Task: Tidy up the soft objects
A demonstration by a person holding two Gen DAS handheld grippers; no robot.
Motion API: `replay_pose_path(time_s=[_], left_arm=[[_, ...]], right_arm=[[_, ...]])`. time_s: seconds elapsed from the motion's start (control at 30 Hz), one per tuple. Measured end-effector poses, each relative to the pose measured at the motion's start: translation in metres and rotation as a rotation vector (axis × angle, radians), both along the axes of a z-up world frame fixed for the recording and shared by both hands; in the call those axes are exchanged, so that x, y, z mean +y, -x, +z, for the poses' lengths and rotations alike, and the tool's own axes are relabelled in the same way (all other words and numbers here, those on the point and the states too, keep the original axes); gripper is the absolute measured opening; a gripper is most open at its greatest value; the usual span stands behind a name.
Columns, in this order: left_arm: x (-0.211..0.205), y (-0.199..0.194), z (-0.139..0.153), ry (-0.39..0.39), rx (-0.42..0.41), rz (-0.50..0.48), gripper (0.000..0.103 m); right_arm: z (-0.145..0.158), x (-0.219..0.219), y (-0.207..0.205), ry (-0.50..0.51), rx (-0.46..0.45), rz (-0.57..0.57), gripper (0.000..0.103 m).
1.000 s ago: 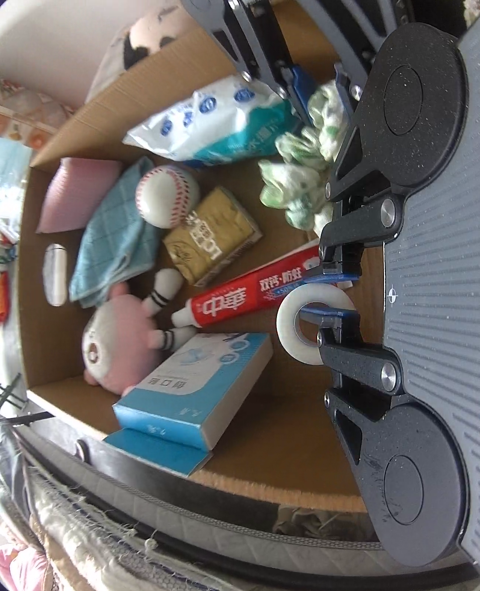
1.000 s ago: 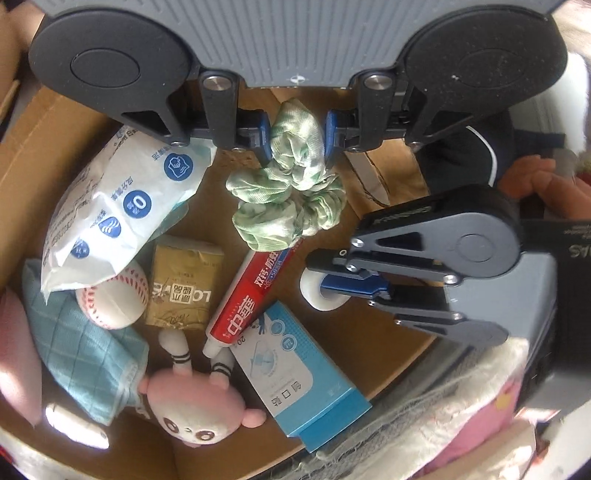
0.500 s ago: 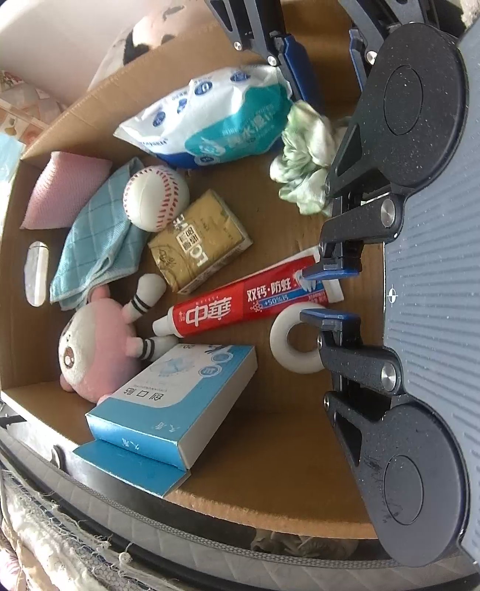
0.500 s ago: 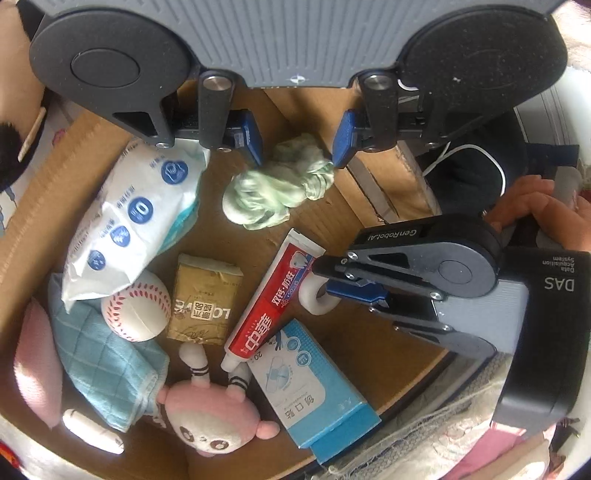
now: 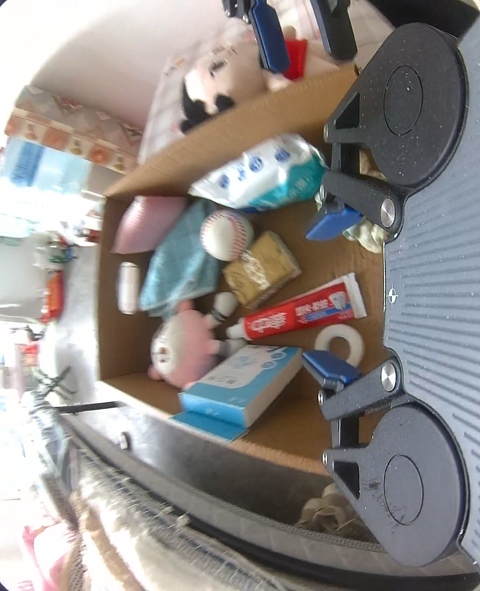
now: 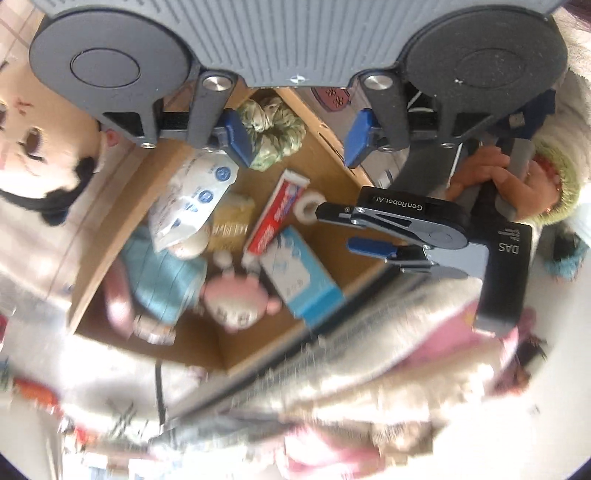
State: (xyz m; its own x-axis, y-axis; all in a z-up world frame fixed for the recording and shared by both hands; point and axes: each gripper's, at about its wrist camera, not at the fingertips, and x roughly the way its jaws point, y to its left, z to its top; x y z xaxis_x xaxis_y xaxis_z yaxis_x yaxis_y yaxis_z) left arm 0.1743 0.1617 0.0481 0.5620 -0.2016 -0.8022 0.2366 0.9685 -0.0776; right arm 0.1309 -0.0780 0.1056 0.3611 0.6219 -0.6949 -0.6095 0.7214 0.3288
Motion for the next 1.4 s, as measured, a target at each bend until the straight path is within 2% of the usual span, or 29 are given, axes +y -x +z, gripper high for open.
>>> replay_pose_path(time_s=[0.17,0.23,0.37,0.43,0.5,0.6,0.77,0.93,1.1,1.27,1.4], left_arm=[[-0.005,0.027,0.024,0.037,-0.100,0.018,0.084],[-0.005,0.039,0.031,0.060,-0.121,0.034,0.087],[-0.013,0.063,0.042,0.090,-0.143,0.039,0.101],[-0.018,0.079,0.047,0.092,-0.183,0.038,0.103],[-0.023,0.094,0.050,0.094,-0.206,0.022,0.103],[-0.034,0.111,0.049,0.102,-0.198,0.015,0.103],[-0.058,0.138,0.038,0.121,-0.200,-0.007,0.103],[-0.089,0.160,0.027,0.074,-0.239,-0.012,0.103],[-0.115,0.172,0.021,0.078,-0.248,0.017,0.103],[-0.140,0.183,0.018,-0.027,-0.294,0.066,0.103],[-0.150,0.192,0.012,-0.107,-0.332,0.077,0.103]], right_arm=[[0.015,-0.044,0.042,-0.106,-0.132,-0.101,0.071],[0.018,-0.065,0.058,-0.148,-0.172,-0.150,0.074],[0.020,-0.105,0.092,-0.232,-0.219,-0.254,0.081],[0.016,-0.125,0.106,-0.287,-0.208,-0.298,0.086],[0.010,-0.144,0.121,-0.338,-0.208,-0.339,0.098],[0.001,-0.166,0.144,-0.354,-0.223,-0.417,0.099],[-0.013,-0.190,0.176,-0.238,-0.292,-0.584,0.103],[-0.026,-0.215,0.195,-0.083,-0.342,-0.781,0.103],[-0.030,-0.213,0.206,0.056,-0.394,-0.925,0.103],[-0.034,-0.204,0.215,0.161,-0.419,-1.050,0.103],[-0.037,-0.194,0.225,0.230,-0.465,-1.086,0.103]])
